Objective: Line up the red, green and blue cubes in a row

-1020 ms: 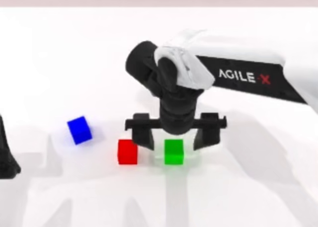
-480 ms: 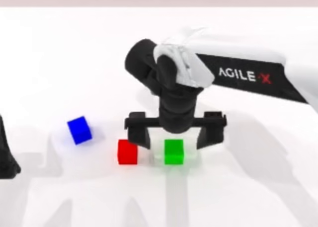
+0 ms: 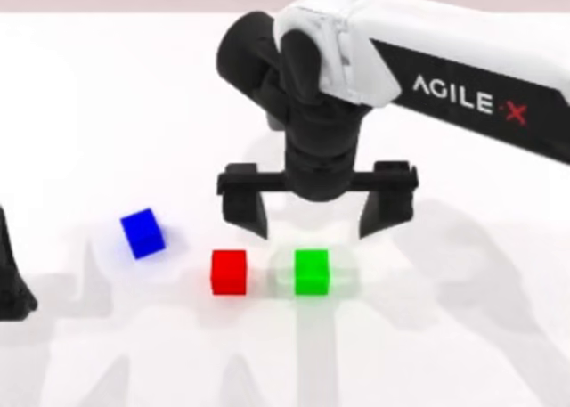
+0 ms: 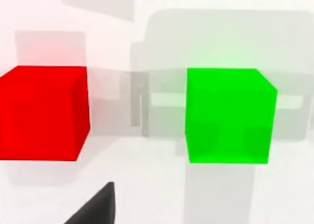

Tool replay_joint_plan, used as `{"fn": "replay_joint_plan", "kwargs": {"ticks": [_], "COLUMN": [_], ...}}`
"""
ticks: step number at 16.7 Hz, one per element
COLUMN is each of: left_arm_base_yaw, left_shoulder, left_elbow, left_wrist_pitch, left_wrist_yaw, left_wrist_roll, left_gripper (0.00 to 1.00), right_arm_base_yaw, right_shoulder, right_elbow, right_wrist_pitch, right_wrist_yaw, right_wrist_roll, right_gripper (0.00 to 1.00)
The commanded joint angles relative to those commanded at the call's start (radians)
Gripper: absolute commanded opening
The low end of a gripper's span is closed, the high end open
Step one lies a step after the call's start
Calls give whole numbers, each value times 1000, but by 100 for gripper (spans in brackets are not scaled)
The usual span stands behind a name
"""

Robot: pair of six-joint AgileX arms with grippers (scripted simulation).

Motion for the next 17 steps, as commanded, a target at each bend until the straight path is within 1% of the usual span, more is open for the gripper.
{"fn": "replay_joint_plan", "kwargs": {"ticks": [5,8,12,17], "left_arm_base_yaw": [-1,-11,-44,-111], "left_shoulder": [7,79,293,702], "left_elbow": [7,75,253,554], "left_wrist_pitch": [-4,-44,-170,-410], "left_wrist_yaw": [-1,-4,-6,-2], "left_wrist_roll": [3,37,133,307], "left_gripper": [100,100,100,100], "right_arm_base_yaw": [-10,-46,-135,-288], "right_shoulder": [-6,-96,-336,-763], "right_elbow": [-9,-83,-294,-685], "right_wrist_pitch": [8,59,187,410], "right_wrist_yaw": [1,14,38,62], "right_wrist_roll": [-4,-41,-141,-314], "right_gripper": [100,100,100,100]}}
